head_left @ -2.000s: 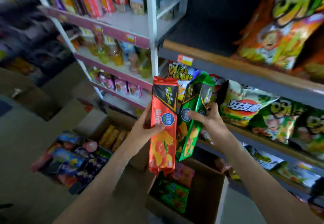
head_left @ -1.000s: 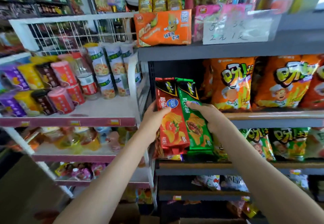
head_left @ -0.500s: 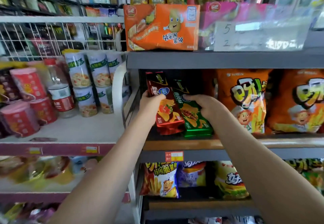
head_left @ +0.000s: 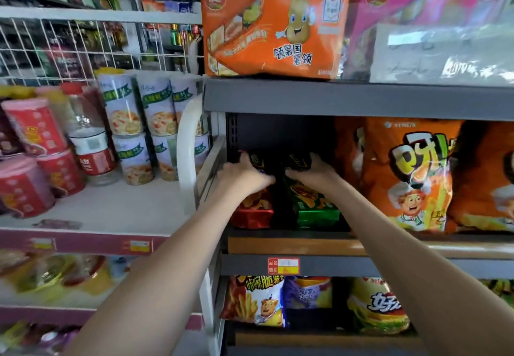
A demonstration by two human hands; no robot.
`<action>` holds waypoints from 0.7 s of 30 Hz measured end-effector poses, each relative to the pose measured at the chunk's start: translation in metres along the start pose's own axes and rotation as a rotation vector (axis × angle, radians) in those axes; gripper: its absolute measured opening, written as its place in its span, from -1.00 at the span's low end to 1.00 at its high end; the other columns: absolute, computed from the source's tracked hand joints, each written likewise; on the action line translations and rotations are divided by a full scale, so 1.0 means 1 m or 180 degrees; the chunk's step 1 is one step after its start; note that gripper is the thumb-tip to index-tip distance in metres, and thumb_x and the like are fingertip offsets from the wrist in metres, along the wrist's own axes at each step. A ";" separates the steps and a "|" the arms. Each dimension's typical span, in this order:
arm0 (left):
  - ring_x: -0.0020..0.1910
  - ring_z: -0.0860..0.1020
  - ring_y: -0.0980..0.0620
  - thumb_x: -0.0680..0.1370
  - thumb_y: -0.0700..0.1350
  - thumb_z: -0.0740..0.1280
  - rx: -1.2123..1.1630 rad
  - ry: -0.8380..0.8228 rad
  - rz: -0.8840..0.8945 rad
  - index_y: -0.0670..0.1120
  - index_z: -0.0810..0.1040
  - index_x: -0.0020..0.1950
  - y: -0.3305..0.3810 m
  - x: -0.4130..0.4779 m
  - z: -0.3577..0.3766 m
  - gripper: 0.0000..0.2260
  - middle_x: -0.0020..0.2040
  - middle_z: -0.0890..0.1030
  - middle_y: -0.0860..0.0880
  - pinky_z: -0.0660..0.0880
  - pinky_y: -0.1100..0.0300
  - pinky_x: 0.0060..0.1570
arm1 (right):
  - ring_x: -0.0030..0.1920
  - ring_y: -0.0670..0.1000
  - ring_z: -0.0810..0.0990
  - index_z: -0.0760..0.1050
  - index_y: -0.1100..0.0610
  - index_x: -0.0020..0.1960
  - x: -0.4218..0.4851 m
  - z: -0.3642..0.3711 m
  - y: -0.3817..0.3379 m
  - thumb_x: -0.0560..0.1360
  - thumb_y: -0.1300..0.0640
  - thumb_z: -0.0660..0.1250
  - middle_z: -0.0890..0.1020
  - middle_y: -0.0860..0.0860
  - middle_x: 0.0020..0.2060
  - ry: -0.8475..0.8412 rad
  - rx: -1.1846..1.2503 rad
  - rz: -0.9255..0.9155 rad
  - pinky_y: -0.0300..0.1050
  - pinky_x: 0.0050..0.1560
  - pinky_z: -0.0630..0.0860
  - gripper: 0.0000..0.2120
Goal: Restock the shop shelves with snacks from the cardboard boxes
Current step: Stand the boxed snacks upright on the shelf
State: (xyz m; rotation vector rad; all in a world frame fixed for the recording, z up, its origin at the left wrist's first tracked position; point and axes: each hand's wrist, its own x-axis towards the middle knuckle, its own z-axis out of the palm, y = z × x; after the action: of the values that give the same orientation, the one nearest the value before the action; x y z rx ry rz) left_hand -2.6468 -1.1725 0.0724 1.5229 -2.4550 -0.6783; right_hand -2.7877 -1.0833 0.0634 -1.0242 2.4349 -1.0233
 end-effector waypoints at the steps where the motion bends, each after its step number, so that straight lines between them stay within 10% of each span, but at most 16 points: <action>1: 0.40 0.32 -0.26 0.38 0.37 0.34 0.0210 -0.0084 0.0101 0.09 -0.08 0.58 0.001 -0.003 0.000 -0.06 0.48 0.22 -0.26 0.38 -0.01 0.33 | 0.47 0.23 0.20 -0.01 0.00 0.57 -0.005 0.000 -0.001 0.43 -0.24 0.38 0.22 0.13 0.50 -0.0020 -0.0378 -0.0070 0.05 0.40 0.27 -0.11; 10: 0.33 0.37 -0.29 0.50 0.14 0.32 -0.0035 0.0398 0.0527 0.22 -0.07 0.56 0.000 -0.019 0.007 -0.24 0.43 0.21 -0.29 0.40 0.02 0.22 | 0.38 0.26 0.29 0.03 -0.14 0.56 -0.018 0.007 -0.007 0.38 -0.15 0.33 0.31 0.15 0.44 0.0036 -0.0523 -0.0345 0.05 0.36 0.33 -0.17; 21: 0.22 0.24 -0.13 0.55 -0.01 0.32 -0.0987 0.1724 0.1335 0.20 -0.06 0.56 0.017 0.021 0.039 -0.28 0.24 0.18 -0.14 0.27 0.21 0.09 | 0.51 0.22 -0.06 -0.40 -0.25 0.48 0.027 0.033 -0.018 0.53 0.08 0.33 -0.16 0.17 0.55 0.1073 0.0189 -0.0966 0.16 0.45 0.09 -0.05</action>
State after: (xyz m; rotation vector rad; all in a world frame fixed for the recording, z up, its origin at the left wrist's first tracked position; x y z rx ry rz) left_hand -2.6849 -1.1739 0.0438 0.8858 -2.0372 -0.4596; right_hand -2.7807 -1.1280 0.0536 -1.3226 2.5350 -1.4638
